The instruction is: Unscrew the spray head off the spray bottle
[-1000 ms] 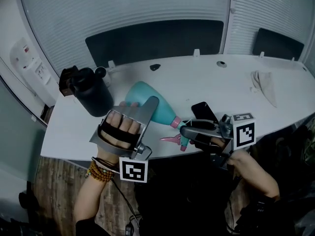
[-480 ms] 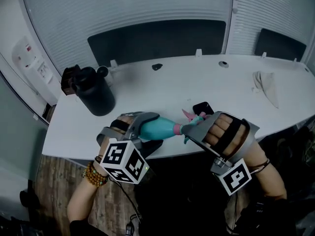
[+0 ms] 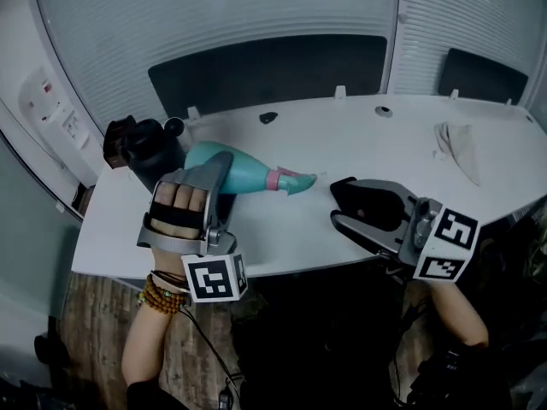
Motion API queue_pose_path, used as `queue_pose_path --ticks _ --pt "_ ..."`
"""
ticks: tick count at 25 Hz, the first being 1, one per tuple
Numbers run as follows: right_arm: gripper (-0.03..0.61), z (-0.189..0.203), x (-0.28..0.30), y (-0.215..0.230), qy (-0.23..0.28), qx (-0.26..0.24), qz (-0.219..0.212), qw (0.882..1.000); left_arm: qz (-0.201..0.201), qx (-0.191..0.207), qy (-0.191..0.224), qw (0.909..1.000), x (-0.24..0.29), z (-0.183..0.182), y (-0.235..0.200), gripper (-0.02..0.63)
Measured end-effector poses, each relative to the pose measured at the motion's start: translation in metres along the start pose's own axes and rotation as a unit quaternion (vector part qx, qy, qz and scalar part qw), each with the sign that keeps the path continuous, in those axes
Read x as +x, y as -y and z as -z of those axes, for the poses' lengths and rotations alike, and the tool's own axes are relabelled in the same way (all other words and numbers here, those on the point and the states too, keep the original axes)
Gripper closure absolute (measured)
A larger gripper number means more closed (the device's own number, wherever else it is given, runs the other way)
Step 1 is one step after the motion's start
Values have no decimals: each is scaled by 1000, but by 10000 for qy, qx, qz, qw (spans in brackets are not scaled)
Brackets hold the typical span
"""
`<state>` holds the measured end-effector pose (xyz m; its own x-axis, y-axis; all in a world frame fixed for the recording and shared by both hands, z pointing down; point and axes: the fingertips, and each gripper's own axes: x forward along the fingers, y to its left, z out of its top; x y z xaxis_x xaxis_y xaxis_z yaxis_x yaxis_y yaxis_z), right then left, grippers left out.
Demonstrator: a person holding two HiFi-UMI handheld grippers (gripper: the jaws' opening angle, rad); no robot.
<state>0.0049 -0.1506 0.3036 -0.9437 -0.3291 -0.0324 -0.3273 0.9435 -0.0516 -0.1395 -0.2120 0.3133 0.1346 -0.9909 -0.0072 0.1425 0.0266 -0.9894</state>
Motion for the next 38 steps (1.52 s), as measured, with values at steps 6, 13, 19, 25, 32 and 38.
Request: queue_pose_path --ticks 6,13,19,25,32,38 --pt "422 7 8 6 1260 5415 -2033 8060 -1600 956 299 9820 -27 -27 -42 272" --pt "422 18 19 -16 1279 5893 -2398 7608 -1800 1059 272 9776 -24 -26 -52 272" --pt "422 9 23 -9 1326 5752 -2366 7717 -1984 1408 661 9677 -37 -47 -42 270" --pt "486 14 28 -13 846 4517 -1922 8671 -1538 1349 772 9758 -33 -55 -29 270" --pt "488 19 23 -18 -930 -1448 -270 9847 202 241 1027 9942 -28 -59 3 272" --pt "486 27 23 -21 -2394 -7091 838 6580 2765 -2242 1863 9157 -40 -76 40 272"
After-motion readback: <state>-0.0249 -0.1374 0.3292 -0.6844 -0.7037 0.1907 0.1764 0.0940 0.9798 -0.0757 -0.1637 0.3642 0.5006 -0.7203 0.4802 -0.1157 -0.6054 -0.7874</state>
